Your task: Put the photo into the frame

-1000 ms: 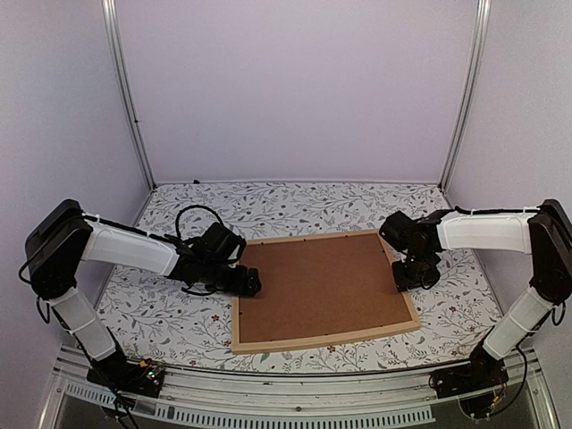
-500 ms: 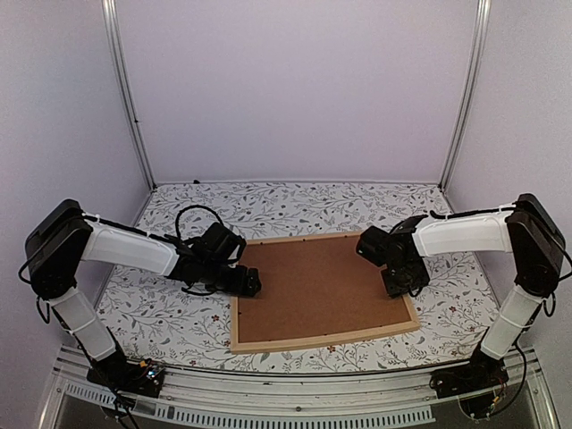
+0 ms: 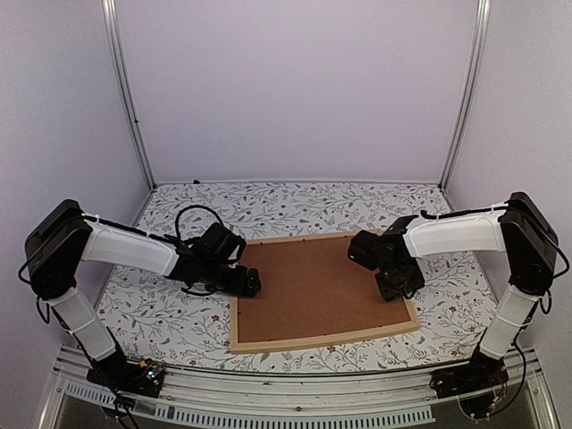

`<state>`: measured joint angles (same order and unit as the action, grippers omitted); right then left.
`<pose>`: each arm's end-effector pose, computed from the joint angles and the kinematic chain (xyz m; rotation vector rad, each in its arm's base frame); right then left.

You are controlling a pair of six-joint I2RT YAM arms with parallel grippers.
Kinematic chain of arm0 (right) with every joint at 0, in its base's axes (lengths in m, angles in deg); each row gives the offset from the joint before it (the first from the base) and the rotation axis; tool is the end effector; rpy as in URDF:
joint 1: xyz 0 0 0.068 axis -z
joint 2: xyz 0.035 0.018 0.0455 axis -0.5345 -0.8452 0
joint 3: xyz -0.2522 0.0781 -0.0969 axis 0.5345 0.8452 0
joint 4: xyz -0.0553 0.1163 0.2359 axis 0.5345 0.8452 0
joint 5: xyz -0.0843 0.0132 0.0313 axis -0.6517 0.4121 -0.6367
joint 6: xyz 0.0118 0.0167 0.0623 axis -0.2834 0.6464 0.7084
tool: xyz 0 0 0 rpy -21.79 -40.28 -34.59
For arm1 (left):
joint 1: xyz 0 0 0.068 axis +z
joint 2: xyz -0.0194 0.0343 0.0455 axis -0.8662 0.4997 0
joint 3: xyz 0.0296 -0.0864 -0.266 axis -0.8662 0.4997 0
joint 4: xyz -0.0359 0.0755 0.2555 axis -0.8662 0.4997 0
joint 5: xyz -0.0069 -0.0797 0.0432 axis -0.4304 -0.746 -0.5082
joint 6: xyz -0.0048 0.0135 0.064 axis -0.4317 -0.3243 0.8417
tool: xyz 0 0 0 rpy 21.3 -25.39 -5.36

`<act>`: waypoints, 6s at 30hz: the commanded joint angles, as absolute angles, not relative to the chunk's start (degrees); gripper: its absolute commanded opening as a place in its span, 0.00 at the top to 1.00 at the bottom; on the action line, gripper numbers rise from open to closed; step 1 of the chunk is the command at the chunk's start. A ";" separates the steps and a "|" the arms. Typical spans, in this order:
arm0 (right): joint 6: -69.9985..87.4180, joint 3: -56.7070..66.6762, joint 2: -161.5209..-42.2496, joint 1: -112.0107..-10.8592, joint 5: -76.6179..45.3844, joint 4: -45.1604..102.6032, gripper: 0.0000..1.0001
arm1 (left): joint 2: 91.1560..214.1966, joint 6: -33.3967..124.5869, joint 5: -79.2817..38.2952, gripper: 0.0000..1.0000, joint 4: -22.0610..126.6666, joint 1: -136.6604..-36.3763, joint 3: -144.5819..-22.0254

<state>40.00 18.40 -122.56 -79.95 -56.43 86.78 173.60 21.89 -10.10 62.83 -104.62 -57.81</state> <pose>0.2175 0.1967 0.1498 -0.2877 2.7418 -0.7360 0.2334 -0.2273 0.1240 0.2015 2.6478 -0.4498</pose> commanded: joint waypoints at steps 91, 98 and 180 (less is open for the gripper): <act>28.45 40.32 -102.71 -51.49 -1.55 46.05 0.10 | 177.04 13.98 -26.60 0.64 47.01 -98.92 -51.98; 28.56 39.61 -108.69 -52.08 -0.89 42.42 0.16 | 176.49 9.07 -24.88 0.61 45.42 -107.48 -51.32; 18.77 -3.76 -142.64 -65.20 -39.63 71.99 0.46 | 180.44 27.37 -15.38 0.02 67.78 -97.64 -68.30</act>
<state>16.22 -4.02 -137.38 -61.78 -39.81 69.12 179.18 27.15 -13.12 68.60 -98.34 -67.25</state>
